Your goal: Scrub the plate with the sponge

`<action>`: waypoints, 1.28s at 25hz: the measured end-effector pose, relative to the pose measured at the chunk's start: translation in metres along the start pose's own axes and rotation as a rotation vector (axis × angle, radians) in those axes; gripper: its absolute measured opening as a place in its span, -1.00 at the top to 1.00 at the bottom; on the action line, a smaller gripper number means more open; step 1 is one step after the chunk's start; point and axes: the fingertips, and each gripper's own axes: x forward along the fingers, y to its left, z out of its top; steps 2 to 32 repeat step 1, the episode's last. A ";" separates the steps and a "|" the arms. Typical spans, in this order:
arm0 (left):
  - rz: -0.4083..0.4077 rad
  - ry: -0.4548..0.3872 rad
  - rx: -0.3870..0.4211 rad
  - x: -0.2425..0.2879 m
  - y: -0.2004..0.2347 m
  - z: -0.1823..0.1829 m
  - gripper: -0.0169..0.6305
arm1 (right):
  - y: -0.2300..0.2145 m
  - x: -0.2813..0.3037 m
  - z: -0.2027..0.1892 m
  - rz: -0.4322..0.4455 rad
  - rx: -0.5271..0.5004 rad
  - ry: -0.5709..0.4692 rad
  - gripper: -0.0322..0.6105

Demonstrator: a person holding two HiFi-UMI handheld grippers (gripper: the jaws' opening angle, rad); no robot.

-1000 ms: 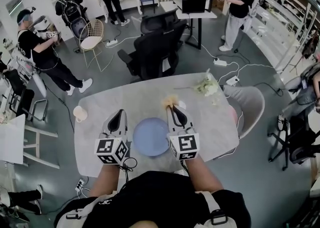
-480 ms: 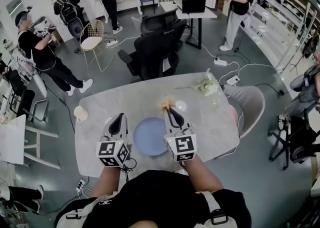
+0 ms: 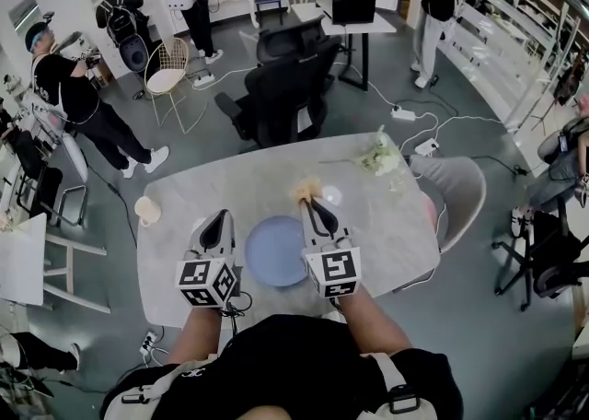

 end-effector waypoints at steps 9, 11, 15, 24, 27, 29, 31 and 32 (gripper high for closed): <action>-0.001 0.002 -0.003 0.000 0.000 -0.001 0.93 | 0.000 0.000 0.000 0.000 -0.001 0.000 0.81; -0.001 0.002 -0.003 0.000 0.000 -0.001 0.93 | 0.000 0.000 0.000 0.000 -0.001 0.000 0.81; -0.001 0.002 -0.003 0.000 0.000 -0.001 0.93 | 0.000 0.000 0.000 0.000 -0.001 0.000 0.81; -0.001 0.002 -0.003 0.000 0.000 -0.001 0.93 | 0.000 0.000 0.000 0.000 -0.001 0.000 0.81; -0.001 0.002 -0.003 0.000 0.000 -0.001 0.93 | 0.000 0.000 0.000 0.000 -0.001 0.000 0.81; -0.001 0.002 -0.003 0.000 0.000 -0.001 0.93 | 0.000 0.000 0.000 0.000 -0.001 0.000 0.81; -0.001 0.002 -0.003 0.000 0.000 -0.001 0.93 | 0.000 0.000 0.000 0.000 -0.001 0.000 0.81; -0.001 0.002 -0.003 0.000 0.000 -0.001 0.93 | 0.000 0.000 0.000 0.000 -0.001 0.000 0.81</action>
